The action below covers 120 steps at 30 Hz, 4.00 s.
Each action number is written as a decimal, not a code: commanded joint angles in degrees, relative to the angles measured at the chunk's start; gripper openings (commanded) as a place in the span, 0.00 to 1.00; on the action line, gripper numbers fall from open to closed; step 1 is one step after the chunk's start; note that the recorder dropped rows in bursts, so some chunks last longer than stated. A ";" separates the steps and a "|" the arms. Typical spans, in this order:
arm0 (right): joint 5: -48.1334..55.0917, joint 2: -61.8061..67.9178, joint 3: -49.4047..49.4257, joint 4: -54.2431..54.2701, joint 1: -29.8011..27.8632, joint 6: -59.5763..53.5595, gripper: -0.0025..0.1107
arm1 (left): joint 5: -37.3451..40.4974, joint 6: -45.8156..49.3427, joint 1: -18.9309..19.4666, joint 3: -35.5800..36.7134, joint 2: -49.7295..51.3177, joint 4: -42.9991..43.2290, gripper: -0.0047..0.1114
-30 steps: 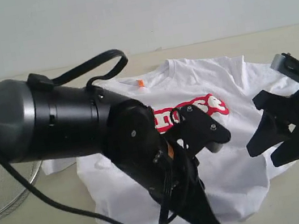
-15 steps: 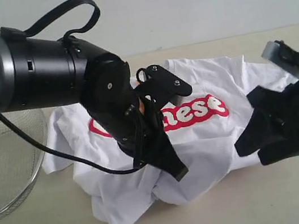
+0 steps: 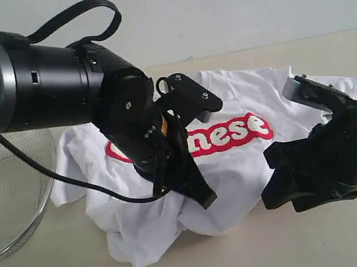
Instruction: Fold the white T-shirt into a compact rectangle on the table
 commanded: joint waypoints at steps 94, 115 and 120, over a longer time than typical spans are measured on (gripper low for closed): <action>22.70 -3.99 -5.62 -45.98 3.75 33.72 0.02 | 14.43 -5.05 4.31 1.58 -20.31 -5.46 0.08; 19.24 -4.12 -3.45 -43.04 3.85 29.07 0.46 | 13.37 -4.62 4.31 5.93 -21.80 -7.55 0.08; 17.14 -4.12 -7.81 -52.74 3.85 38.34 0.18 | 13.37 -4.21 4.31 5.93 -21.80 -7.30 0.08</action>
